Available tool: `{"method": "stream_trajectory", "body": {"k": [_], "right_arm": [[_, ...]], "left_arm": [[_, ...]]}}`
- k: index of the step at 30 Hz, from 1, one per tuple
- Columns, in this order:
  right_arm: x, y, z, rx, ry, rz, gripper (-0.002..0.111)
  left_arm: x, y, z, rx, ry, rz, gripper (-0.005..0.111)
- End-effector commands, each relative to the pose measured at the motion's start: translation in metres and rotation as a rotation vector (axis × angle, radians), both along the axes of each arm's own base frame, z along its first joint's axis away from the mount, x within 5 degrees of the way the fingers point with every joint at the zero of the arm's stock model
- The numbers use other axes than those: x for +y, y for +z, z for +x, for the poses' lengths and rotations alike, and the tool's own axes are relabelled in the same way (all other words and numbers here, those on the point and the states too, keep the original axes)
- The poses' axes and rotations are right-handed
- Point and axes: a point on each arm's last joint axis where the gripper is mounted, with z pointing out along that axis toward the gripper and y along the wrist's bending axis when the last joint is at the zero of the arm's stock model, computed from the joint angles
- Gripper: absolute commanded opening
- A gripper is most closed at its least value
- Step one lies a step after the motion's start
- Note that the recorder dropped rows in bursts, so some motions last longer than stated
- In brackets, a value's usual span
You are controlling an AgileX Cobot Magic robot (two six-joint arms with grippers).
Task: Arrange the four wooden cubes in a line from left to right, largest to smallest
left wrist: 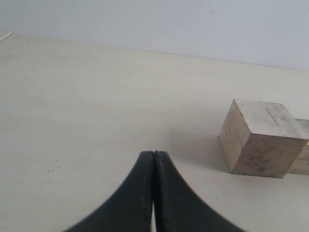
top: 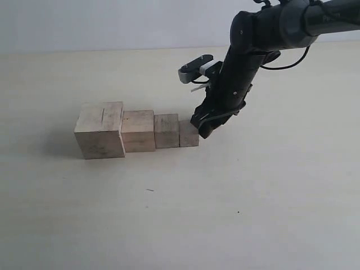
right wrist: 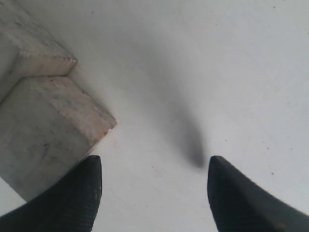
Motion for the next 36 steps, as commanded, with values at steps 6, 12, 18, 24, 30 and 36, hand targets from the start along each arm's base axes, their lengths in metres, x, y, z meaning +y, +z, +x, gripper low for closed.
{"method": "stream_trajectory", "body": {"k": [6, 12, 18, 24, 30, 36], "right_arm": [[0.002, 0.000, -0.001, 0.019, -0.006, 0.015, 0.060], [0.002, 0.000, -0.001, 0.018, -0.007, 0.016, 0.060], [0.000, 0.002, 0.000, 0.003, 0.008, 0.000, 0.060], [-0.011, 0.019, 0.005, -0.097, 0.020, -0.099, 0.060], [-0.018, 0.045, 0.007, -0.131, -0.294, -0.100, 0.033], [-0.021, 0.047, 0.002, -0.084, -0.362, -0.125, 0.000]], "left_arm": [[0.000, 0.000, 0.000, -0.007, -0.005, 0.001, 0.000], [0.000, 0.000, 0.000, -0.007, -0.005, 0.001, 0.000], [0.000, 0.000, 0.000, -0.007, -0.005, 0.001, 0.000], [0.000, 0.000, 0.000, -0.007, -0.005, 0.001, 0.000], [0.000, 0.000, 0.000, -0.007, -0.005, 0.001, 0.000], [0.000, 0.000, 0.000, -0.007, -0.005, 0.001, 0.000]]}}
